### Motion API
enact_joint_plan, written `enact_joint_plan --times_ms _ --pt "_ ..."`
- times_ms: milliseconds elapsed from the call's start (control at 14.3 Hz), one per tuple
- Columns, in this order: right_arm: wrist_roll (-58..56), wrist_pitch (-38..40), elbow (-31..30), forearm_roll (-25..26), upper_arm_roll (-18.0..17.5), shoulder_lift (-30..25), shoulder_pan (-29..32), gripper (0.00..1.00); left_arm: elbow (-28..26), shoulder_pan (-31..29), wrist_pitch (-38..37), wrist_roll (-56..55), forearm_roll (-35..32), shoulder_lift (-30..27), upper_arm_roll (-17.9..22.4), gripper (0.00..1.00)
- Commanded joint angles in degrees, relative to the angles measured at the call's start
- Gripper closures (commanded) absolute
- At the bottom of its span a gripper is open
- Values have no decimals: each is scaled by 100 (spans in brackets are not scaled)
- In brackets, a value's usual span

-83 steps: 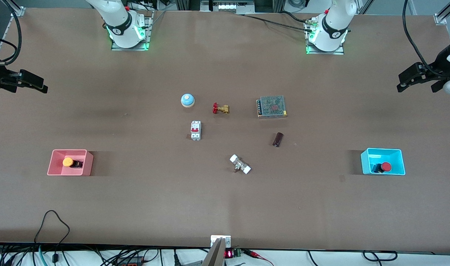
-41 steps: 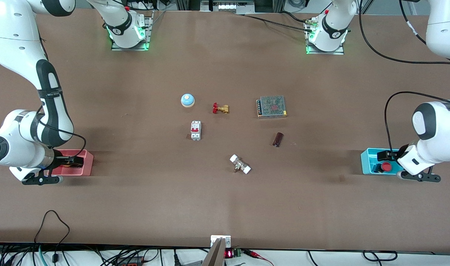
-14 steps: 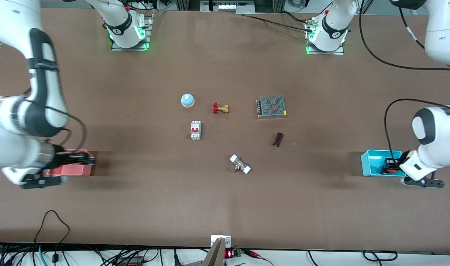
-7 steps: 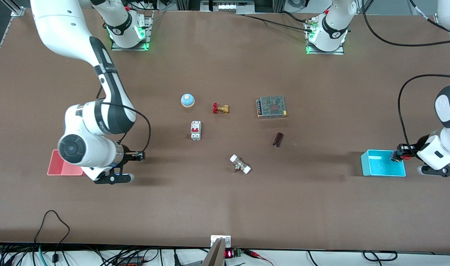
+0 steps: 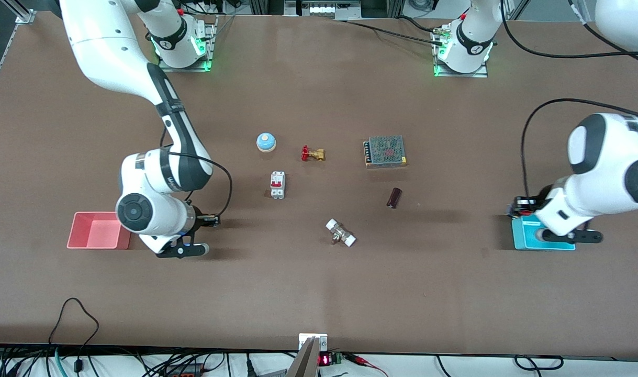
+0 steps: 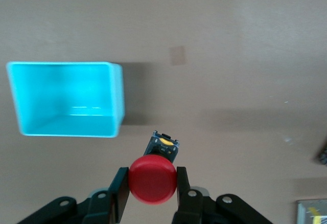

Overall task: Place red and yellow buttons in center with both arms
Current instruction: 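Lift the yellow button with the right gripper while the left gripper lifts the red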

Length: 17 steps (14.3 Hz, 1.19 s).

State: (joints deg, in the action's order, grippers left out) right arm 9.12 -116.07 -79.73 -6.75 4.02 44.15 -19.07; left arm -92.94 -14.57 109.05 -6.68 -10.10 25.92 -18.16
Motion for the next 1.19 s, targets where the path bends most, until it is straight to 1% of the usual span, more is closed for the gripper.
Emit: enact_joint_plan --times_ms 0,140,209,279,349,558,698,907,977,1116 --pt "248 -362 -271 -63 46 -21 -176 63 -609 -55 632 -447 -53 -79 -232 87" --pt "284 -398 -272 -63 46 58 -202 62 -856 -38 950 -553 -62 -44 -241 87" --pt "284 -398 -272 -63 46 85 -211 53 -944 41 1047 -597 -62 -26 -241 87" --pt "362 -407 -263 -63 46 85 -211 23 -954 68 1100 -606 -62 35 -241 87" --pt "389 -407 -254 -46 46 76 -202 0 -954 77 1127 -659 -62 96 -241 87" --pt "573 -398 -210 -72 46 15 -220 0 -1042 120 1329 -685 -71 220 -232 86" --pt "626 -372 -157 -80 55 -134 -202 0 -1068 173 1364 -756 -97 273 -232 85" --pt "574 -189 -157 -72 90 -564 -167 0 -1068 217 1417 -800 -141 396 -223 83" --pt "556 -5 -157 -72 108 -774 -124 0 -1068 235 1426 -800 -141 413 -215 82" --pt "556 364 -157 -63 117 -1143 17 0 -1068 252 1461 -800 -141 483 -206 77"
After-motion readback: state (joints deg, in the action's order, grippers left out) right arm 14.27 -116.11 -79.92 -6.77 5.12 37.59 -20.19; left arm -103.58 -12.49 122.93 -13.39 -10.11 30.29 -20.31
